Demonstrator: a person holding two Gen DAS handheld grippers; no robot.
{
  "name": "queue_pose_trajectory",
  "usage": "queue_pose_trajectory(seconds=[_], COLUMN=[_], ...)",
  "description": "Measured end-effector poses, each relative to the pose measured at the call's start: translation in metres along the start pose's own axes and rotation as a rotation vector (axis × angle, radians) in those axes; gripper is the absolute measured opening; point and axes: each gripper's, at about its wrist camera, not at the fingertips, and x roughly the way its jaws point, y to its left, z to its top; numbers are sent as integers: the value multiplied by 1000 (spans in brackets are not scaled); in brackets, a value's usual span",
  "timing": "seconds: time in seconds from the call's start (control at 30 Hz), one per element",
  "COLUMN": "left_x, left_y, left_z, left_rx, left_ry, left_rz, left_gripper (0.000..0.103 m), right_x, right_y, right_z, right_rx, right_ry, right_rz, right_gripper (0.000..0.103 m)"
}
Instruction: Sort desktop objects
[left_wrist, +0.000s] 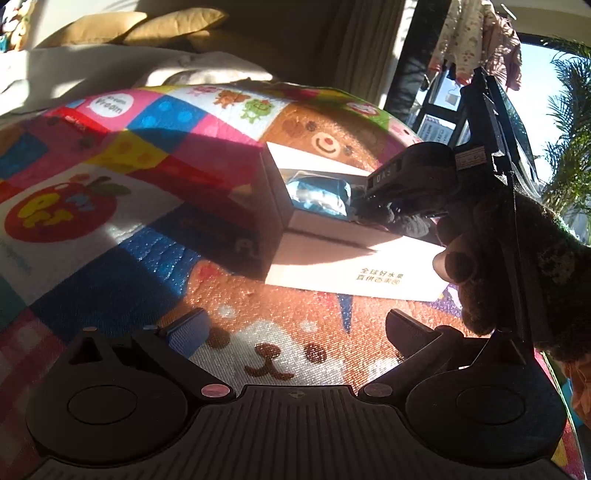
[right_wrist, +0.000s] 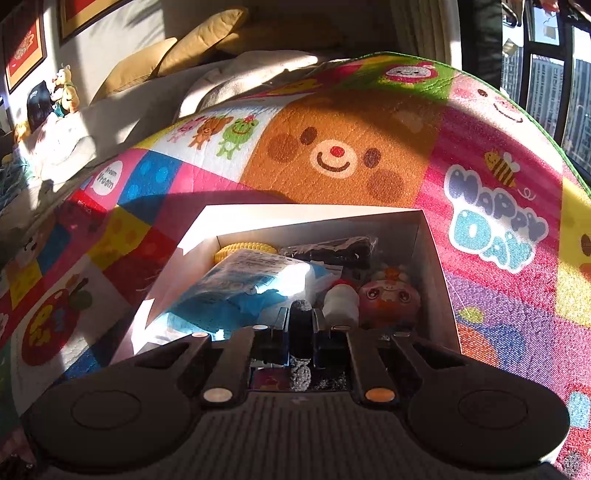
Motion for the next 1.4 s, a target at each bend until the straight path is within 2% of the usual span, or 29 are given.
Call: queue_pose_trajectory(seconds=[0.07, 0.23, 0.3, 0.37, 0.43, 0.47, 0.5, 0.53, 0.6, 0.67, 0.77, 0.87, 0.97, 1.03, 1.17, 1.3, 1.4], left_x=[1, 1, 1, 0, 0, -1, -1, -3, -10, -22, -38, -47, -49, -45, -35, -20, -8], left_y=[2, 2, 2, 2, 0, -1, -4, -8, -16, -26, -39, -52, -64, -67, -69, -70, -73], left_z=[1, 0, 0, -1, -1, -2, -2, -3, -6, -12, -26, -37, -40, -40, -38, -34, -35], left_rx=[-12, -9, -7, -6, 1, 11, 25, 42, 86, 128, 132, 159, 203, 217, 237, 239, 262], left_ry=[7, 5, 4, -2, -7, -9, -13, -23, -57, -92, -83, -57, -33, -19, -19, 15, 56], left_rz=[-5, -7, -5, -3, -4, -3, 3, 16, 60, 102, 129, 187, 230, 261, 323, 321, 325], left_gripper=[103, 103, 103, 103, 103, 103, 103, 103, 103, 103, 103, 103, 103, 103, 103, 103, 103], right_x=[0, 1, -13, -43, -78, -98, -114, -127, -144, -154, -164, -173, -173, -166, -154, -140, -126], right_y=[-4, 4, -1, -8, -13, -16, -20, -23, -28, -30, -34, -37, -34, -33, -38, -41, -40], right_z=[-2, 2, 3, -1, -13, -24, -36, -50, -80, -111, -148, -171, -184, -186, -181, -172, -168], right_rx=[-7, -92, -64, -40, -56, -71, -80, -84, -93, -120, -103, -69, -90, -108, -86, -82, -89], right_ry=[-22, 21, -5, -74, -160, -206, -235, -246, -234, -204, -185, -195, -223, -193, -136, -128, -83], right_rz=[22, 29, 56, 74, 59, 44, 37, 35, 24, -10, -41, -47, -89, -120, -111, -144, -155], right_gripper=[7, 9, 15, 27, 54, 64, 80, 92, 99, 101, 103, 103, 103, 103, 103, 103, 103])
